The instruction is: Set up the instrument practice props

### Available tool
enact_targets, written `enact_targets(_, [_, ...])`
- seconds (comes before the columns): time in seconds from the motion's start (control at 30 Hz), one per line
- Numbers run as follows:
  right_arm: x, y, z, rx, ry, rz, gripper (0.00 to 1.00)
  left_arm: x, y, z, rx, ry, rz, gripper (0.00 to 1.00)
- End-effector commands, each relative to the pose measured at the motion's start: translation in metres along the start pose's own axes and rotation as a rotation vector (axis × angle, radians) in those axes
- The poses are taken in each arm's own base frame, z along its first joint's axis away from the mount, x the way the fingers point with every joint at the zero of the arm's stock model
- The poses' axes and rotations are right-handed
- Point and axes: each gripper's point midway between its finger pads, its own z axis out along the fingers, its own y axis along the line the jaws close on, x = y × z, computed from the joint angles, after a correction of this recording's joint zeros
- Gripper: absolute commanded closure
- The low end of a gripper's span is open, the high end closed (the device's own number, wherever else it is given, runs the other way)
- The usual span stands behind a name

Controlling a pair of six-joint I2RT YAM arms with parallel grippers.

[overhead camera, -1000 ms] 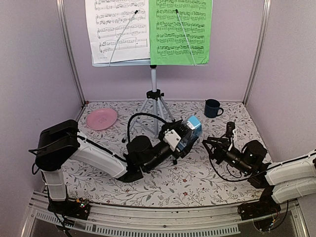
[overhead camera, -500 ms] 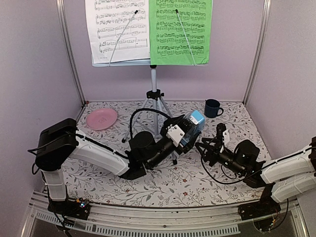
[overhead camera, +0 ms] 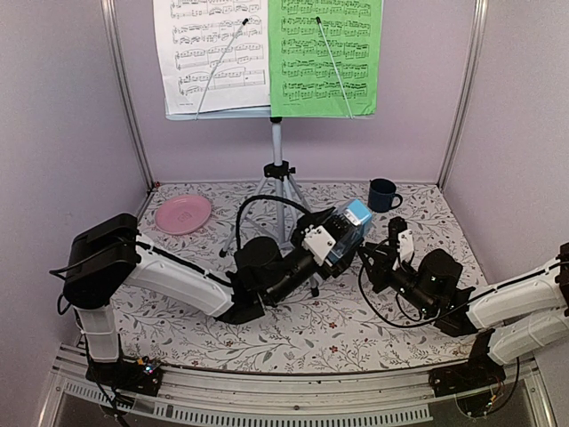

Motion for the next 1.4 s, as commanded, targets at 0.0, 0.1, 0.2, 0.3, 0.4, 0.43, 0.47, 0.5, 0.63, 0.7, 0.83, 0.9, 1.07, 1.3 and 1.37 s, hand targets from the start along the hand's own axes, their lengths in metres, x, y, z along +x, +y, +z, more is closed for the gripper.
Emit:
enact_targets(0.0, [-0.013, 0.0, -0.001, 0.019, -0.034, -0.008, 0.75, -0.059, 0.018, 0.001, -0.056, -0.155, -0.059, 0.73])
enact_targets(0.1, [-0.013, 0.004, 0.0, -0.002, -0.031, -0.025, 0.75, -0.06, 0.017, 0.001, -0.051, -0.158, -0.061, 0.73])
enact_targets(0.2, [-0.012, 0.007, 0.0, -0.018, -0.026, -0.036, 0.73, -0.059, 0.016, 0.002, -0.048, -0.155, -0.061, 0.73])
enact_targets(0.3, [-0.012, 0.01, 0.001, -0.025, -0.026, -0.049, 0.7, -0.058, 0.015, 0.002, -0.044, -0.152, -0.061, 0.73])
enact_targets(0.4, [-0.012, 0.01, 0.001, -0.017, -0.027, -0.064, 0.67, -0.058, 0.015, 0.003, -0.043, -0.151, -0.06, 0.73])
enact_targets(0.43, [-0.013, 0.01, 0.002, -0.013, -0.026, -0.071, 0.67, -0.057, 0.014, 0.003, -0.042, -0.15, -0.06, 0.73])
enact_targets(0.47, [-0.012, 0.01, 0.002, -0.007, -0.021, -0.078, 0.67, -0.057, 0.014, 0.003, -0.041, -0.151, -0.06, 0.73])
enact_targets(0.5, [-0.013, 0.01, 0.003, -0.002, -0.019, -0.087, 0.67, -0.057, 0.014, 0.003, -0.042, -0.151, -0.06, 0.73])
enact_targets(0.63, [-0.015, 0.011, 0.004, 0.042, -0.019, -0.134, 0.68, -0.056, 0.012, 0.004, -0.035, -0.148, -0.062, 0.74])
enact_targets(0.7, [-0.016, 0.012, 0.003, 0.048, -0.023, -0.154, 0.7, -0.056, 0.011, 0.004, -0.033, -0.148, -0.065, 0.74])
enact_targets(0.83, [-0.016, 0.009, 0.002, 0.073, -0.024, -0.158, 0.74, -0.055, 0.01, 0.004, -0.029, -0.145, -0.068, 0.74])
enact_targets(0.9, [-0.018, 0.007, 0.001, 0.092, -0.03, -0.157, 0.75, -0.054, 0.01, 0.005, -0.027, -0.141, -0.067, 0.74])
enact_targets(1.07, [-0.023, 0.005, -0.003, 0.106, -0.044, -0.192, 0.75, -0.052, 0.009, 0.005, -0.026, -0.135, -0.067, 0.74])
enact_targets(1.3, [-0.03, 0.008, -0.006, 0.091, -0.064, -0.209, 0.83, -0.05, 0.008, 0.006, -0.025, -0.13, -0.066, 0.75])
enact_targets(1.37, [-0.027, 0.011, -0.005, 0.076, -0.058, -0.215, 0.86, -0.05, 0.008, 0.006, -0.025, -0.13, -0.066, 0.75])
